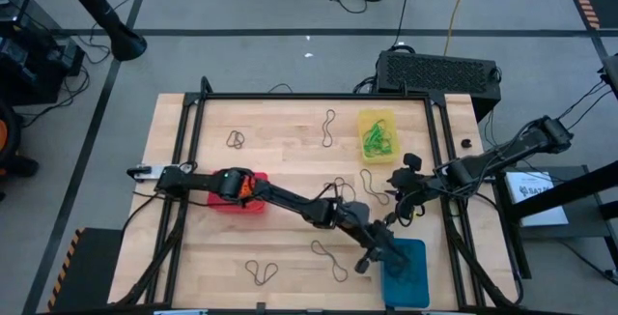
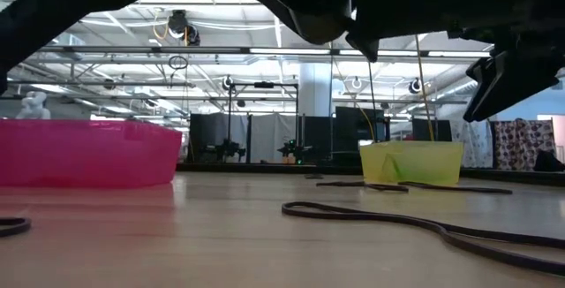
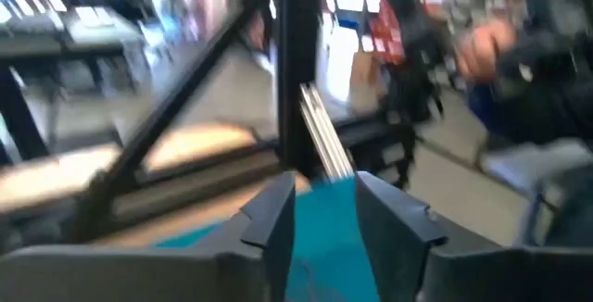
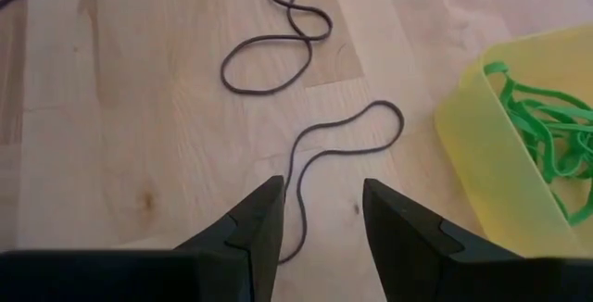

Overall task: Sort rubber bands into baskets
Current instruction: Put the violet rubber band into the blue bin

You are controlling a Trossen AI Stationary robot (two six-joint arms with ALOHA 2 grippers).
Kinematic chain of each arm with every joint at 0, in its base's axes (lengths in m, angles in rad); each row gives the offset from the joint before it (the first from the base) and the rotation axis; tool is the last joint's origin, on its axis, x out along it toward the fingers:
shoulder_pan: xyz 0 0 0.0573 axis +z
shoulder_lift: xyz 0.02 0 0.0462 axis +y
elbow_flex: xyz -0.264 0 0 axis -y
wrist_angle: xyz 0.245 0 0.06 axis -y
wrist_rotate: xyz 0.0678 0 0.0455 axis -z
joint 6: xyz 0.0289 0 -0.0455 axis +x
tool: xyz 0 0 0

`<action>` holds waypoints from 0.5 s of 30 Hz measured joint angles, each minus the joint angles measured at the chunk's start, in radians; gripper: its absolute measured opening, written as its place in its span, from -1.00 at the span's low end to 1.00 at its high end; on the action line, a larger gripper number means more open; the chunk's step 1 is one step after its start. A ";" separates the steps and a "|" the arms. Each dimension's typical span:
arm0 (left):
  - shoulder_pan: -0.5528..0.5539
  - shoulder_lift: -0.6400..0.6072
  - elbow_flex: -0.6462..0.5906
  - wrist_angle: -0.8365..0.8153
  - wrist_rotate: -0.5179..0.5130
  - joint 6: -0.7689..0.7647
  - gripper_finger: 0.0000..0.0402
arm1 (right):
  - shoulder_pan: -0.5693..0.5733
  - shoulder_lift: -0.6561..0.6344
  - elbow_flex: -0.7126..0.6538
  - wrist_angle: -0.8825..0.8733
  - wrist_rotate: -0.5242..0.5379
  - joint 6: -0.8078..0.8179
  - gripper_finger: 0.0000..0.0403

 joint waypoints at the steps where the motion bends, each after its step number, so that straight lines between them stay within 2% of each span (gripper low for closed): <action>1: 0.003 -0.013 0.000 -0.051 0.012 0.007 -0.38 | 0.000 0.000 0.000 0.001 0.000 0.003 -0.30; 3: 0.012 -0.059 -0.002 -0.218 0.043 0.066 -0.35 | 0.000 -0.001 0.000 0.000 0.005 0.022 -0.30; 5: 0.025 -0.128 -0.002 -0.415 0.037 0.144 -0.35 | -0.001 -0.004 0.000 0.002 0.058 0.050 -0.30; 9: 0.048 -0.246 0.002 -0.796 -0.104 0.214 -0.35 | -0.002 0.001 0.000 0.011 0.147 0.056 -0.30; 15: 0.068 -0.385 -0.001 -1.220 -0.343 0.218 -0.35 | -0.002 0.001 0.000 0.065 0.205 0.026 -0.30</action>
